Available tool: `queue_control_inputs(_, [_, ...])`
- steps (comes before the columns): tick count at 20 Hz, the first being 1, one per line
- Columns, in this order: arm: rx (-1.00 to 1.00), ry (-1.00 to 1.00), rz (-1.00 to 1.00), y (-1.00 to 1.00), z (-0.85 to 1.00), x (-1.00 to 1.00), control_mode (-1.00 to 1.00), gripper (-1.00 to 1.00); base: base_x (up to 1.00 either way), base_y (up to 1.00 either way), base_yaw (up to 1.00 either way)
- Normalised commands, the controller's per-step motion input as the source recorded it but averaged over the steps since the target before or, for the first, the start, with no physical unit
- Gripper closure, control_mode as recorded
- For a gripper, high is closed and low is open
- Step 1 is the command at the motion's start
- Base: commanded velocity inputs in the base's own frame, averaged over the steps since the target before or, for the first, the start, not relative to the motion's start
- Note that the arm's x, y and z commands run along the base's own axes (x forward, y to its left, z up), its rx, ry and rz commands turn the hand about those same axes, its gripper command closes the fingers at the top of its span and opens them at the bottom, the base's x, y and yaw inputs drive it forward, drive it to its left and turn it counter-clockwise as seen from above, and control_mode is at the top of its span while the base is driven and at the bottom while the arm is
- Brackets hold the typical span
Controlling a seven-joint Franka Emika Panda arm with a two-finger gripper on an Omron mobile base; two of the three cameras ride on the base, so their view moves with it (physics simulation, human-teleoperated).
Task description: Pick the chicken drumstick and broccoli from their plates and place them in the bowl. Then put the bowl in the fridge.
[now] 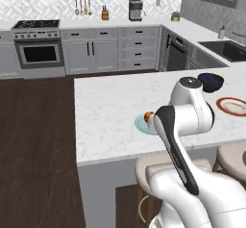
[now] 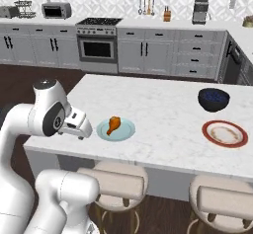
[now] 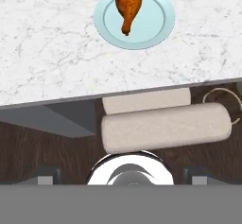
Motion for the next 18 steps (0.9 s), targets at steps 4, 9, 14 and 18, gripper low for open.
queue_control_inputs(4, [0.0, 0.0, 0.0, 0.0, 0.0, 0.0, 1.0, -1.0, 0.53, 0.6, 0.0])
queue_control_inputs(9, [0.0, 0.0, 0.0, 0.0, 0.0, 0.0, 1.0, -1.0, 0.7, 0.35, 0.0])
queue_control_inputs(14, [0.0, -0.01, 0.0, -0.04, 0.0, 0.11, -1.0, -1.0, 0.44, 0.0, 0.0])
queue_control_inputs(18, [0.01, -0.02, 0.0, -0.53, -0.03, 0.7, -1.0, -1.0, 0.0, 0.0, 0.0])
